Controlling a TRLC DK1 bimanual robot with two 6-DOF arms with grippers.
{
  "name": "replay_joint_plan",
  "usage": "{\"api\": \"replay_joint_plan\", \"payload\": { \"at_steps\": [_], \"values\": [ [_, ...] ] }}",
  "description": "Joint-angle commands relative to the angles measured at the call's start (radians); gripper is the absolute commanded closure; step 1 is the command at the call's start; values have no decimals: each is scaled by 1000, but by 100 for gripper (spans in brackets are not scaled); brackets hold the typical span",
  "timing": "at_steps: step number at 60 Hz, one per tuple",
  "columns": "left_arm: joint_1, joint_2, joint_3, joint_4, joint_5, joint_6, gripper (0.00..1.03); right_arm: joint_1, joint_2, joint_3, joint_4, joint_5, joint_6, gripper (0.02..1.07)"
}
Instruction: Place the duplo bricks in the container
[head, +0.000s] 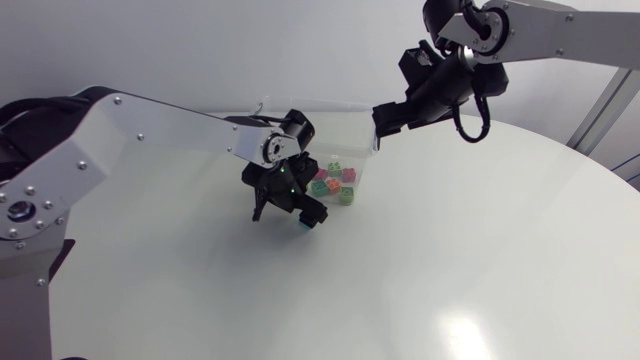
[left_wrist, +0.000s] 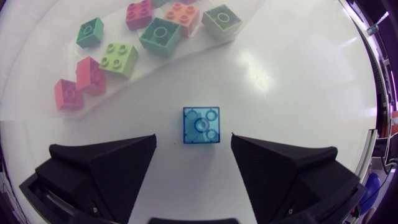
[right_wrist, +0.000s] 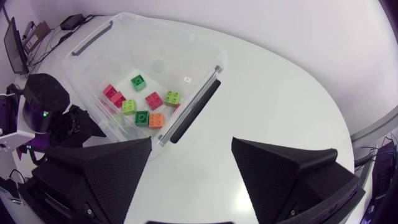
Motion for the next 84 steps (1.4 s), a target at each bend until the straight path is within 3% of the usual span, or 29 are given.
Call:
{"api": "replay_joint_plan", "payload": {
  "at_steps": [1, 14, 23, 35, 40, 47, 56, 70, 84],
  "values": [
    [-21, 46, 57, -41, -2, -24, 24, -15, -26, -32, 13, -5, -16, 14],
    [-26, 77, 109, -93, 9, -29, 28, -25, -45, -51, 14, -13, -26, 14],
    [-24, 102, 135, -111, 21, -41, 43, -35, -52, -62, 16, -22, -27, 14],
    [-23, 108, 144, -117, 25, -41, 45, -39, -60, -77, 19, -27, -30, 14],
    [-23, 115, 150, -117, 25, -47, 50, -42, -62, -78, 19, -30, -30, 14],
    [-20, 119, 156, -117, 29, -55, 65, -42, -65, -85, 20, -30, -32, 14],
    [-20, 115, 153, -131, 33, -58, 73, -44, -69, -94, 20, -30, -33, 14],
    [-13, 43, 104, -134, 53, -63, 76, -38, -95, -109, 19, -32, -30, 14],
    [-23, -208, -12, -137, 65, -83, 76, -32, -161, -160, 13, -30, -30, 14]
  ]
}}
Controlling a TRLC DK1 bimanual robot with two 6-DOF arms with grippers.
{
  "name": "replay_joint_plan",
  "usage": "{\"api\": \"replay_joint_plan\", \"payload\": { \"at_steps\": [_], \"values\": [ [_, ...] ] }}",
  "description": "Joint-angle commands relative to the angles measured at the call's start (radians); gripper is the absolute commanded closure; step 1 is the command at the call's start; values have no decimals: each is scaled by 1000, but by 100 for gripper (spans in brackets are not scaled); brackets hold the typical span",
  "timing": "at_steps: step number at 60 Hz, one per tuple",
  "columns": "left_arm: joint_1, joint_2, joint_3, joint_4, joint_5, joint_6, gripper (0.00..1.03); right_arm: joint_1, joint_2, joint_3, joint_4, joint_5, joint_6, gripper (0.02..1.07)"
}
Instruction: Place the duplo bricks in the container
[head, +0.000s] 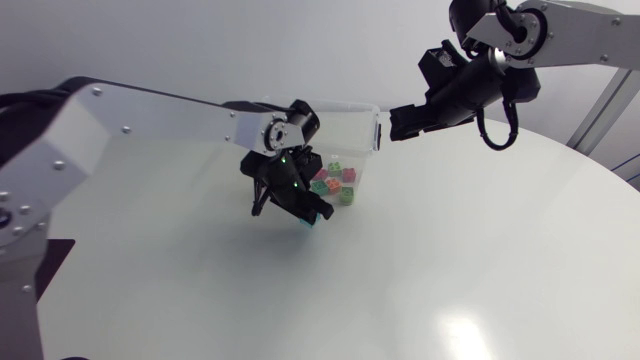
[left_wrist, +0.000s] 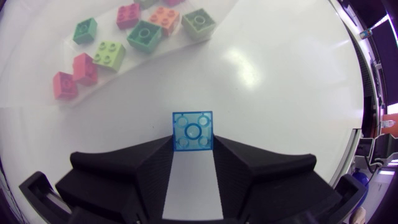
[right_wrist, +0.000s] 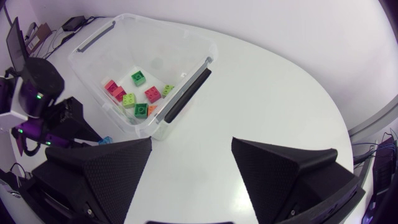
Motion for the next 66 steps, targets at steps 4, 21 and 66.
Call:
{"api": "replay_joint_plan", "payload": {
  "at_steps": [4, 21, 66],
  "values": [
    [1, -216, -44, -11, 10, -31, 76, 8, -67, -68, 0, -5, -8, 14],
    [59, -304, 91, 23, -1, -48, 76, 19, -134, -172, 23, -5, -1, 14],
    [185, -49, 203, 322, -183, -53, 14, 23, -254, -319, 46, 15, -17, 14]
  ]
}}
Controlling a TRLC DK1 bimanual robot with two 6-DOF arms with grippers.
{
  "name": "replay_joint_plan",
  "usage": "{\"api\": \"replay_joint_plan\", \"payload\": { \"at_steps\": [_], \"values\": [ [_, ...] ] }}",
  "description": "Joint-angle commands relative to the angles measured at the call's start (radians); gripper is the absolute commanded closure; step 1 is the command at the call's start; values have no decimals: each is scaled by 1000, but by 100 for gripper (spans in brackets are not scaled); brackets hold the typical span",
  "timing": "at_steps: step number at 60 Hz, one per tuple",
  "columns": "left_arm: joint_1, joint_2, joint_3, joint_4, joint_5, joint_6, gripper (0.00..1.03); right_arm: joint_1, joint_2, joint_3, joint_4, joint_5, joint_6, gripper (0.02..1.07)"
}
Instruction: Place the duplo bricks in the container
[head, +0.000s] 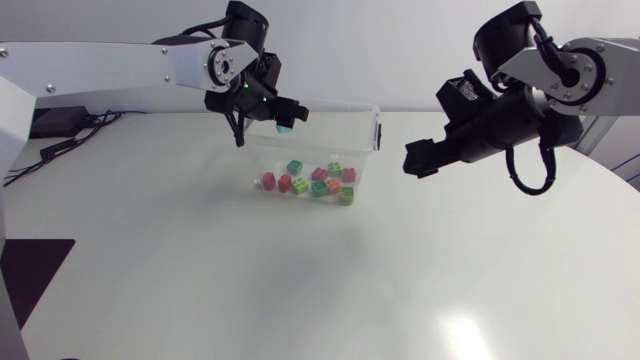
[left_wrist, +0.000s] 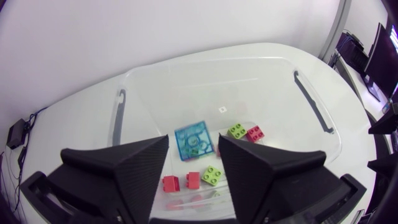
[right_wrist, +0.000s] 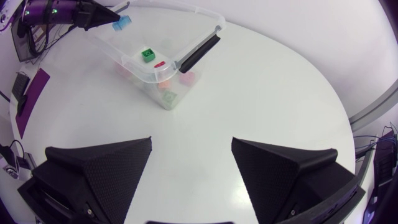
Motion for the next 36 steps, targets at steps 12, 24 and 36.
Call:
{"api": "replay_joint_plan", "payload": {
  "at_steps": [12, 24, 36],
  "values": [
    [36, -39, 0, 11, -12, 16, 4, -4, -66, -42, 7, 39, -11, 13],
    [50, -229, -166, 71, -18, 31, 4, -10, -136, -58, 7, 129, -1, 8],
    [86, -433, -339, 141, -30, 57, 4, -58, -208, -114, 38, 154, -22, 8]
  ]
}}
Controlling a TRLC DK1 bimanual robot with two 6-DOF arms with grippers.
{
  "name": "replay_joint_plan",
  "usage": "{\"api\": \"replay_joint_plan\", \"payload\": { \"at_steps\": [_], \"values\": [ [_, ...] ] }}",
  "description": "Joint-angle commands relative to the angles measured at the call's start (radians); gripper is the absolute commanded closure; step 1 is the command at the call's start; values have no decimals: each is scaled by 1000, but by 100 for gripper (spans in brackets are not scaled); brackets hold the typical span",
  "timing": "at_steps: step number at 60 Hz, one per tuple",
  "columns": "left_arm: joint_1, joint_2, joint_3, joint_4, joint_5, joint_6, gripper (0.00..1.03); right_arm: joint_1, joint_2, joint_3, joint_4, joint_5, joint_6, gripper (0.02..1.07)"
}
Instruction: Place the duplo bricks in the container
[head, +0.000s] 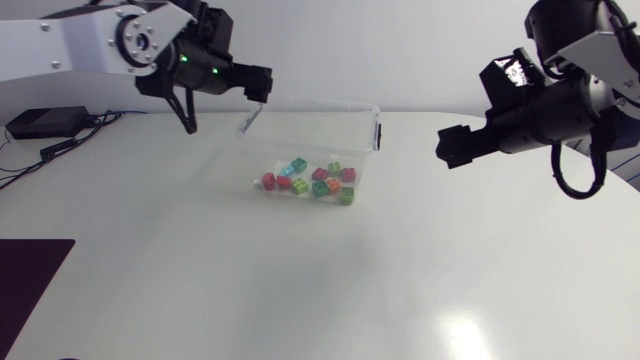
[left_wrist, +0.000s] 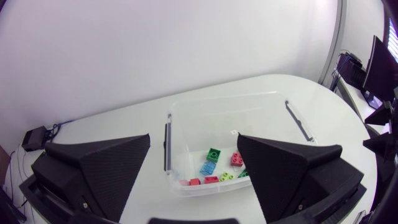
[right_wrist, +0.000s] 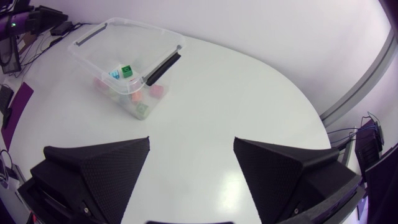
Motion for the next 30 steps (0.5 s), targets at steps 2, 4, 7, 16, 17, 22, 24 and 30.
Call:
{"api": "replay_joint_plan", "payload": {
  "at_steps": [2, 4, 7, 16, 17, 22, 24, 30],
  "values": [
    [36, -124, -109, 35, -14, 30, 4, -25, -54, -72, 33, 20, -26, 8],
    [43, -152, -134, 49, -17, 36, 4, -32, -71, -85, 38, 20, -29, 8],
    [52, -210, -184, 72, -26, 47, 4, -47, -94, -110, 55, 22, -35, 8],
    [85, -357, -318, 111, -32, 65, 4, -94, -166, -174, 102, 36, -60, 8],
    [89, -376, -332, 114, -32, 67, 4, -99, -175, -181, 107, 36, -61, 8],
    [108, -468, -412, 139, -32, 77, 4, -137, -221, -224, 136, 37, -83, 8],
    [115, -500, -439, 147, -32, 79, 4, -145, -236, -234, 139, 39, -86, 8],
    [143, -598, -517, 171, -32, 91, 5, -167, -282, -273, 158, 50, -104, 8]
  ]
}}
